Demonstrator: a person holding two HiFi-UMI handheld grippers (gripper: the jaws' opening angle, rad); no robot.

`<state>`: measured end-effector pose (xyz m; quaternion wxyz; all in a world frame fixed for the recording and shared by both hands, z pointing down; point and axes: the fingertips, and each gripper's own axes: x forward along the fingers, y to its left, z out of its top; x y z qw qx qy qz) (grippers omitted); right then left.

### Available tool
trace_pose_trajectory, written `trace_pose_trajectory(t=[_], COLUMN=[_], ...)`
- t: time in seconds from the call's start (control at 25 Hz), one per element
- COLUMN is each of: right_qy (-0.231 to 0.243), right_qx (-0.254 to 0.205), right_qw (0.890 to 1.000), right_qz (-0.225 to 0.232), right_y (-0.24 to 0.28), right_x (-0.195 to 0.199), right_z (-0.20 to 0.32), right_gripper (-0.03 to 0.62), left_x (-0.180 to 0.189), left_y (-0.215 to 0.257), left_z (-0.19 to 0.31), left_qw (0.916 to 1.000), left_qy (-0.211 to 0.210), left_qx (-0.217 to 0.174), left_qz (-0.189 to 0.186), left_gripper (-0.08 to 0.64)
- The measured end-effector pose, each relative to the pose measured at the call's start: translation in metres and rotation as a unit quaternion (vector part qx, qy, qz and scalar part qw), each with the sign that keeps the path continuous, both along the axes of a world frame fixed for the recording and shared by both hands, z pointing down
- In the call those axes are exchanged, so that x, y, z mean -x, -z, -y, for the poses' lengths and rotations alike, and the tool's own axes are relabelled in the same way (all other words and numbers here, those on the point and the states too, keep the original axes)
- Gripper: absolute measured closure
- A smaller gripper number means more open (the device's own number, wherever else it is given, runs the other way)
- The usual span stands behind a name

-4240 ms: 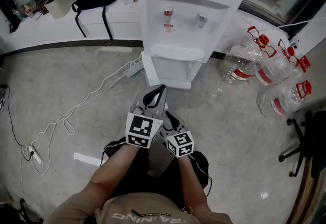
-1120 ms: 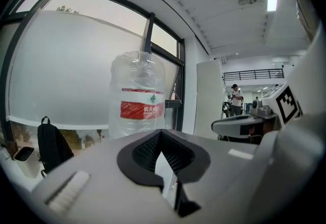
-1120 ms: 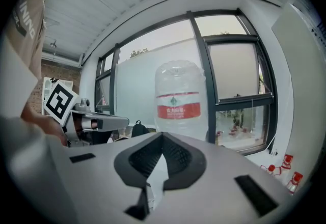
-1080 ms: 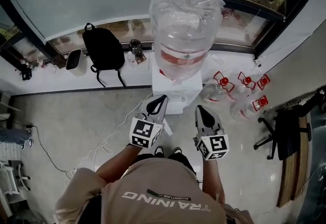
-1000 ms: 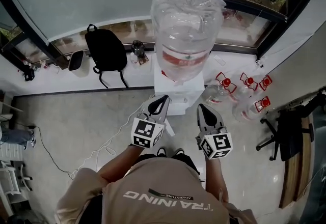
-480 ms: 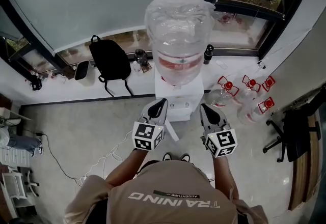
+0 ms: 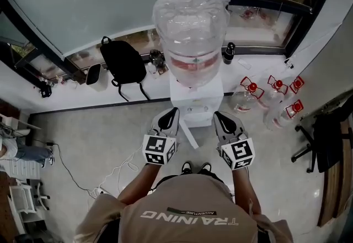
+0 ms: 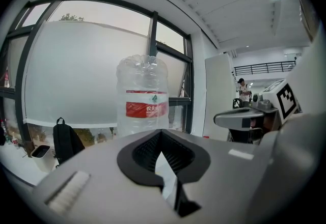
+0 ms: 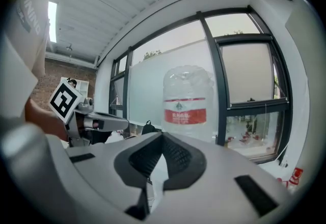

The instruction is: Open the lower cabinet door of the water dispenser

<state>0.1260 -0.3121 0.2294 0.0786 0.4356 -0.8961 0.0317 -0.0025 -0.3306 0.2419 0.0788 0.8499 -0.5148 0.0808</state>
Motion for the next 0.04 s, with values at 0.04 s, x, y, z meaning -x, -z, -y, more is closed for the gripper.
trace_pose_trajectory(t=[0.04], right_qy=[0.002], right_qx=[0.003], right_qw=[1.0], right_qz=[0.001], right_y=[-0.0015], right_x=[0.0009], right_z=[-0.0015], right_gripper=[0.581], left_x=[-0.0001], left_y=[-0.0007], left_z=[-0.0025], left_qw=[1.0], left_qy=[0.002], left_qx=[-0.001], left_qz=[0.002], left_gripper=[0.552])
